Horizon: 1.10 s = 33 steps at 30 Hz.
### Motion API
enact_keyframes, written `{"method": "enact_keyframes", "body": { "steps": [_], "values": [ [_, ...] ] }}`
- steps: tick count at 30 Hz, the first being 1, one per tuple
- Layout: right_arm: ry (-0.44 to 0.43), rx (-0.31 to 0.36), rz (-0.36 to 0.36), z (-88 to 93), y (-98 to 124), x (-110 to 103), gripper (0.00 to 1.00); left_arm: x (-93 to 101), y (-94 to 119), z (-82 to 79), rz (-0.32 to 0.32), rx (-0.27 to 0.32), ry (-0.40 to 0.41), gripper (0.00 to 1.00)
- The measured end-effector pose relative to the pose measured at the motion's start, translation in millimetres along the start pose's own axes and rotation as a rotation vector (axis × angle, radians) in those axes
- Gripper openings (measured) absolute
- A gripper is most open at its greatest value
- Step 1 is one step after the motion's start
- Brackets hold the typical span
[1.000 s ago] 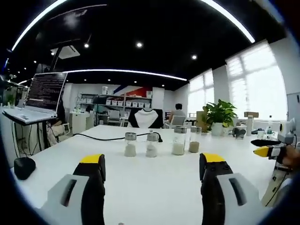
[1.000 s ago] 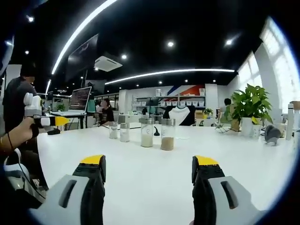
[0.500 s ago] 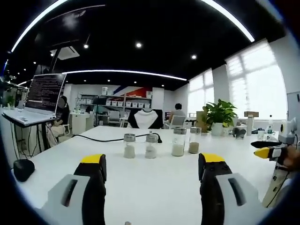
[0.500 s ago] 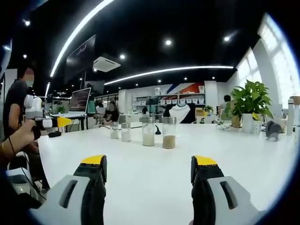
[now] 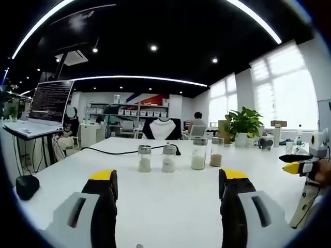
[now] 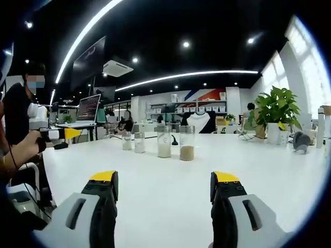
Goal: Rotate the seasoning bottle until the label or dispensing opening points toward the visible target arrow and the bottle remains upright within the marked orientation range
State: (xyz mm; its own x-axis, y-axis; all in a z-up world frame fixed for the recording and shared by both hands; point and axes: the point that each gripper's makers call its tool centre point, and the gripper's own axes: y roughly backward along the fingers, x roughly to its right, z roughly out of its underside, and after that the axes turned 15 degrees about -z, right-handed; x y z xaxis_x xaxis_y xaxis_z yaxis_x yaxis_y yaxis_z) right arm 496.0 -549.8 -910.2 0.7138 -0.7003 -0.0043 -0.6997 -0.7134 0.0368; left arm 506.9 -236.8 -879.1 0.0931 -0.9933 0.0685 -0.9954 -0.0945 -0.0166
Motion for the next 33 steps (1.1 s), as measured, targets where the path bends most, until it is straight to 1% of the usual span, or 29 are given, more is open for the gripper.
{"method": "enact_keyframes", "body": {
  "steps": [2,11,14,16,22,29,33],
  "values": [
    [-0.009,0.029,-0.009,-4.0,0.6,-1.8,0.73,0.6,-0.7,1.8,0.003,-0.006,-0.005,0.85],
    [-0.024,0.016,-0.011,-0.2,0.7,-0.5,0.72,0.6,-0.3,5.8,0.004,-0.019,-0.007,0.85],
    [-0.014,0.023,-0.010,-1.3,1.3,-0.4,0.68,-0.7,0.4,7.4,0.001,-0.024,-0.006,0.85],
    [-0.016,0.025,-0.012,-2.1,1.5,-0.8,0.68,-1.7,0.4,8.0,-0.001,-0.026,-0.005,0.85],
    [0.001,0.000,-0.017,0.7,-0.6,-0.4,0.68,-2.5,-1.5,9.3,-0.001,-0.033,-0.010,0.85],
    [0.006,0.001,-0.018,-0.1,-2.3,0.6,0.68,-7.3,-3.6,11.3,-0.015,-0.038,-0.021,0.85],
    [0.035,-0.016,-0.025,1.0,-5.4,1.8,0.68,-11.3,-6.6,13.0,-0.014,-0.047,-0.015,0.84]
  ]
}}
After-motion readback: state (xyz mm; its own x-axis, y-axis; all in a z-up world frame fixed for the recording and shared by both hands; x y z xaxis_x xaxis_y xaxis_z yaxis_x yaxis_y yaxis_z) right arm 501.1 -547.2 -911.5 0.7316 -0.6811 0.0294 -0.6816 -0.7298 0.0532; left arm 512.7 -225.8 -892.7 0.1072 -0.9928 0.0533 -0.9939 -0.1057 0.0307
